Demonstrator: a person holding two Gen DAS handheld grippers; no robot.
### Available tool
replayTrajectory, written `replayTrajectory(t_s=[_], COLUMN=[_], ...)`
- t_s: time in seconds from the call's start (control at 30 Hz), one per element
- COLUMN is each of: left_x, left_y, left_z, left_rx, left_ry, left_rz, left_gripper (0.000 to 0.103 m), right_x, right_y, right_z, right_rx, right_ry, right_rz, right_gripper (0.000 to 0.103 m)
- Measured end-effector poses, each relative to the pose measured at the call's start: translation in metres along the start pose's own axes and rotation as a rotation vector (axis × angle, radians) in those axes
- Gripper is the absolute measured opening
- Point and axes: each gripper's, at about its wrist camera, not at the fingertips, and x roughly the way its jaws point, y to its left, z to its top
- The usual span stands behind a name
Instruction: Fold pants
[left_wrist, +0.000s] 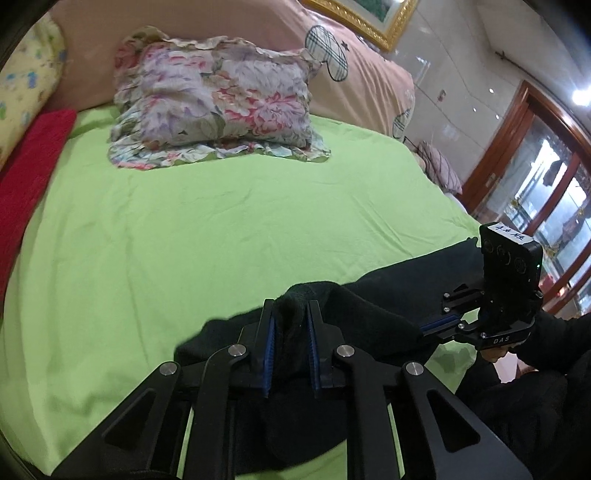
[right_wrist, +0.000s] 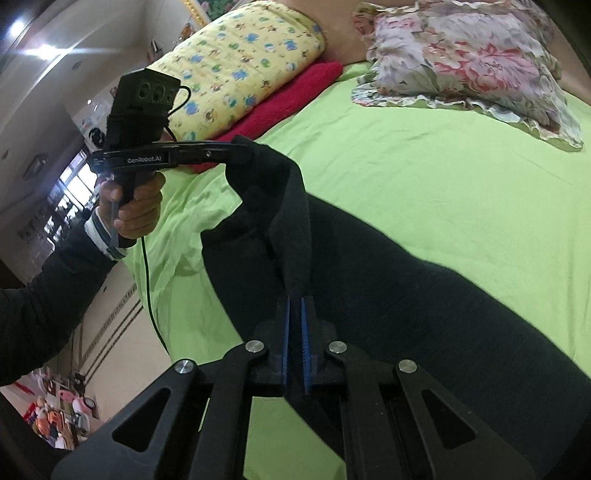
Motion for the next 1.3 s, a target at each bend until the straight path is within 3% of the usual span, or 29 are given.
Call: replayTrajectory(t_s=[0.47,0.93,1.03,1.17,1.23,1.3], left_x=[-0.018,-0.018,-0.021,-0.033,-0.037,-0.041], left_y=[0.0,0.013,0.012,0.014,0.012,0.007], left_z=[-0.058,-0.097,-0.105,-0.119,-0.126,-0.131], left_rx=[-0.125,-0.229,-0.271,-0.371,-0.419,-0.454], left_ry=[-0.06,-0.058,-0.055,-0.078,-0.087,-0.101], left_rz=[0.006,0.044,0.074,0.096,0.1,0.108], left_gripper=[0.014,0.016,0.023,0.025,0.039,0.048], right_x=[0.01,0.027,0.028,0.022,0.02,0.016], right_y=[0.023,0.036,0.033,0.03,0.028,0.025], right_z=[-0.021,-0.034,-0.034,-0.033,-0.032,-0.031], right_rx=[-0.064,-0.109,-0.091,-0.061,-0.043,-0.024], right_ry=[0.037,0.079,0.088,0.063,0.049,0.029], right_rz=[0.01,-0.037,-0.011,0.026,0.052,0.066], right_gripper=[0.006,0.006,0.01,0.016,0.023,0.04])
